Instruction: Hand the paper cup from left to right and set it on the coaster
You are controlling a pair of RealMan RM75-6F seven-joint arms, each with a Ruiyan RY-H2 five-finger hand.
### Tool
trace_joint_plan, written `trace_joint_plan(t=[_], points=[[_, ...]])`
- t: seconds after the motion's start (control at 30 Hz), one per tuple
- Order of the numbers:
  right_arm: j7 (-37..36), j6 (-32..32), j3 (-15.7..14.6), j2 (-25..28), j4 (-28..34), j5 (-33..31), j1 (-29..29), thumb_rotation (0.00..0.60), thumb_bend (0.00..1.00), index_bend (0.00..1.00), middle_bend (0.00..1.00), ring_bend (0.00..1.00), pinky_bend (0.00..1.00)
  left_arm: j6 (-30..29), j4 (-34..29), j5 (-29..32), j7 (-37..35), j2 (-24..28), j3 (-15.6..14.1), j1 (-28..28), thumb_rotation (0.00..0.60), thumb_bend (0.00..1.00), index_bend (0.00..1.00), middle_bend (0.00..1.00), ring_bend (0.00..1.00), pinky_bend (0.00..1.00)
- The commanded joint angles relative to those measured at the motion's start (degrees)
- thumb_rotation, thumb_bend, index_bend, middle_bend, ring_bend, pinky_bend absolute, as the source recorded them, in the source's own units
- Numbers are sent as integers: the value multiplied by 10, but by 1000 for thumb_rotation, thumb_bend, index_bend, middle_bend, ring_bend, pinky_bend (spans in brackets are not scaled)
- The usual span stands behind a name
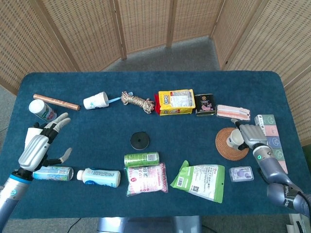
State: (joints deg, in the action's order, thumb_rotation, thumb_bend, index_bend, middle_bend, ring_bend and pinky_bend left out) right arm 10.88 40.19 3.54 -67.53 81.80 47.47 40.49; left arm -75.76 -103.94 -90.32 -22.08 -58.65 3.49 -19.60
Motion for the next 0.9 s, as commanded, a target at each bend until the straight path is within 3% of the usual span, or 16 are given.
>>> trace_joint_plan(t=[0.03, 0.33, 0.57, 0.77, 0.9], points=[[1, -2, -1, 2, 2, 2, 0, 600, 286, 3, 298, 267, 471, 1, -1, 0, 1, 0, 0, -1, 522, 477, 0, 0, 0, 77], [5, -13, -8, 15, 9, 2, -1, 600, 286, 0, 187, 157, 392, 1, -4, -2, 3, 1, 2, -3, 519, 476, 0, 0, 0, 77], [3, -26, -10, 22, 12, 3, 3, 592, 292, 0, 6, 7, 140, -3, -3, -7, 0, -1, 2, -3, 519, 476, 0, 0, 0, 69], [-9, -46, -6, 37, 23, 0, 9, 520, 293, 0, 0, 0, 14, -6, -3, -7, -1, -1, 1, -1, 519, 474, 0, 0, 0, 67], [-48, -54, 9, 55, 46, 6, 2, 493, 294, 0, 0, 0, 0, -11, -1, -7, -2, -1, 0, 2, 516, 475, 0, 0, 0, 68]])
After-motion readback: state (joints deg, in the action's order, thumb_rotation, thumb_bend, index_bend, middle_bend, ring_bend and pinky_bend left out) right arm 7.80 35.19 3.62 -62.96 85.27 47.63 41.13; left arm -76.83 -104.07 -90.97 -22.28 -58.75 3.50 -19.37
